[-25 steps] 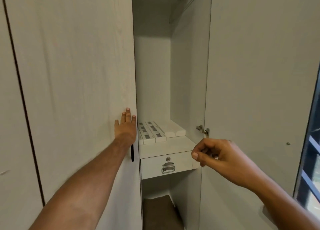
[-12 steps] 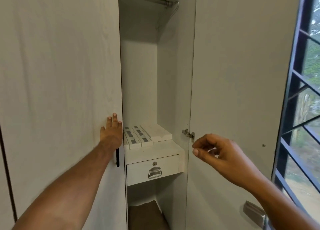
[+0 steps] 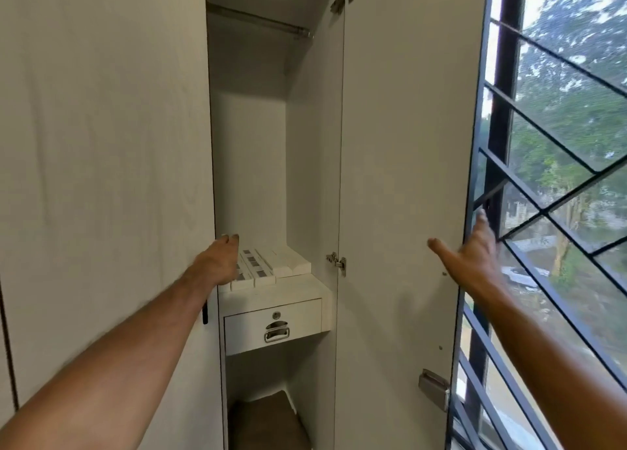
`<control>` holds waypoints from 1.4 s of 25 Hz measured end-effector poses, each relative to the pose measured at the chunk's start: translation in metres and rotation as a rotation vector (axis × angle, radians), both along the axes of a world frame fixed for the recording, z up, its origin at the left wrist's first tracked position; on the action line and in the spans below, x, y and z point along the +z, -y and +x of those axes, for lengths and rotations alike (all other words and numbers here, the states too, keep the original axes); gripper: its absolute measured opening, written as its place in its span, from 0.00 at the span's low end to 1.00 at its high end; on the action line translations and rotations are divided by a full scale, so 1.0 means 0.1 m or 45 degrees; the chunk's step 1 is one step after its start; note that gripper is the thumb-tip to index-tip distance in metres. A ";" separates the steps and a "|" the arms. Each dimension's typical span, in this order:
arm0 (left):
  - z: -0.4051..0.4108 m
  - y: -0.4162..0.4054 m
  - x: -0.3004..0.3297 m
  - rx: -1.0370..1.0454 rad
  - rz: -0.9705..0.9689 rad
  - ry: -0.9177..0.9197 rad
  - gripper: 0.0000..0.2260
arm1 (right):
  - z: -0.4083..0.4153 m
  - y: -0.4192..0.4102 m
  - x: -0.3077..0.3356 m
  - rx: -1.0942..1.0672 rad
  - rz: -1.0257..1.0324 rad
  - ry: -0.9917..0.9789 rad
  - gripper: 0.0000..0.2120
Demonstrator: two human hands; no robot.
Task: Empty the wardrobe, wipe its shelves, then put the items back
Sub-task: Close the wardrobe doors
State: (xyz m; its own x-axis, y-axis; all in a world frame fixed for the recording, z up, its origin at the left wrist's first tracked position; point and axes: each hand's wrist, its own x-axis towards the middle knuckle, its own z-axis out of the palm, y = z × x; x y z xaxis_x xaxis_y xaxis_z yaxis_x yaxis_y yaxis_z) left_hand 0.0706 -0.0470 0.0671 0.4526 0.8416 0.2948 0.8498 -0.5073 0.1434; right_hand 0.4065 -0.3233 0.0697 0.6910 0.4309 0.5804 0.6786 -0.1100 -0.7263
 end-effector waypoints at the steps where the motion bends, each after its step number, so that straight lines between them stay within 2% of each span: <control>1: 0.01 0.09 0.02 -0.012 0.003 0.012 0.37 | 0.03 -0.03 0.00 0.042 -0.053 -0.021 0.50; 4: -0.03 0.32 0.07 0.000 0.031 0.051 0.38 | 0.07 -0.09 0.05 0.063 -0.075 -0.032 0.51; 8: -0.17 0.56 0.09 0.060 0.059 0.064 0.37 | 0.18 -0.10 0.13 0.036 -0.005 -0.205 0.47; 15: -0.44 0.86 -0.08 0.163 -0.018 0.040 0.45 | -0.02 0.06 0.05 0.161 0.097 -0.126 0.28; 21: -0.48 0.65 -0.08 0.207 -0.016 -0.025 0.45 | -0.54 -0.15 -0.22 0.550 0.140 0.213 0.30; 25: -0.49 0.35 -0.07 0.232 0.001 -0.103 0.45 | -0.82 -0.65 -0.33 0.786 -0.006 0.493 0.35; 27: -0.55 0.15 -0.07 0.278 0.084 -0.176 0.43 | -1.03 -1.01 -0.37 0.892 -0.086 0.612 0.39; 31: -0.75 -0.24 -0.03 0.345 0.232 -0.304 0.41 | -1.42 -1.78 -0.44 0.900 -0.167 0.820 0.43; 35: -0.90 -0.62 -0.08 0.351 0.283 -0.343 0.40 | -1.68 -2.41 -0.50 0.748 -0.243 0.908 0.45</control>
State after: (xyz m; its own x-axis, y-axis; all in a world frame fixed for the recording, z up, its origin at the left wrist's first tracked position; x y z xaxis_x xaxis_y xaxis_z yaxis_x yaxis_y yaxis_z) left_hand -0.0199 0.0147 0.0587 0.3055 0.8710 0.3847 0.9498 -0.2499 -0.1884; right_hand 0.2381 -0.0820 0.0195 -0.1579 0.7287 0.6664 0.9406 0.3165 -0.1232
